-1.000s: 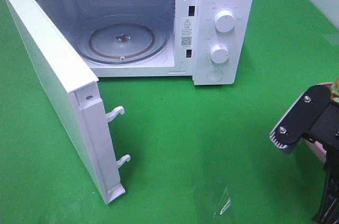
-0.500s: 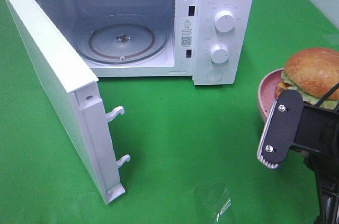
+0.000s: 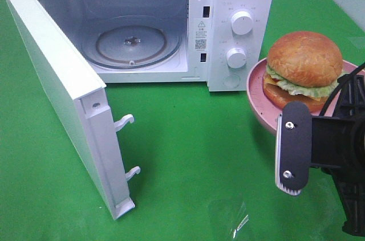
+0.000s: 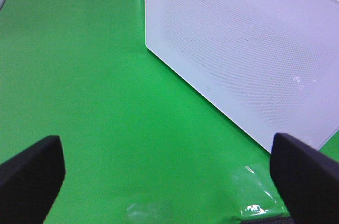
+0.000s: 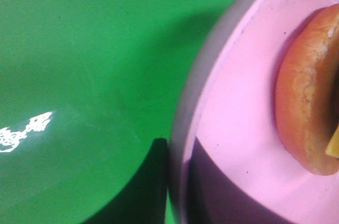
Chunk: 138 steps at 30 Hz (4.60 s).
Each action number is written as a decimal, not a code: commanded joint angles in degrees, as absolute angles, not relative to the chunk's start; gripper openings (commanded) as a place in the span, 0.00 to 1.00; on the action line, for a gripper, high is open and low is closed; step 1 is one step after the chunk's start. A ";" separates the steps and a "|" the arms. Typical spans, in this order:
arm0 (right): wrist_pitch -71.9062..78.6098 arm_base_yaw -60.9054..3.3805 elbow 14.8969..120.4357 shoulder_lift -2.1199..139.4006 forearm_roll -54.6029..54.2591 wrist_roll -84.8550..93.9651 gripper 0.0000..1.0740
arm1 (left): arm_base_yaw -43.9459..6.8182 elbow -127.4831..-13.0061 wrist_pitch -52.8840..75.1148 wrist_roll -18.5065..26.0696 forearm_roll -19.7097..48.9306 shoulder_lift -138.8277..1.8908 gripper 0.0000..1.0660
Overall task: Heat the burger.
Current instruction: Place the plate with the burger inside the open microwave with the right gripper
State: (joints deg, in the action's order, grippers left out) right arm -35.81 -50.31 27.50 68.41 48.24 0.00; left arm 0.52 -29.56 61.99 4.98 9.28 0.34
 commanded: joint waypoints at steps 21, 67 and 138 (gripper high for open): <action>-21.77 -50.02 27.79 68.01 41.77 32.54 0.00 | 0.23 -29.51 61.36 4.87 9.57 1.20 0.92; -16.96 -30.19 32.60 69.44 -1.26 94.54 0.00 | 0.23 -29.51 61.36 4.87 9.57 1.20 0.92; -14.44 -39.53 68.87 105.42 -1.32 86.97 0.00 | 0.23 -29.51 61.36 4.87 9.57 1.20 0.92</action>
State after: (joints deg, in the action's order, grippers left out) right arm -17.93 -39.59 67.72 105.94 -1.55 88.01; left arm 0.52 -29.56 61.99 4.98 9.28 0.34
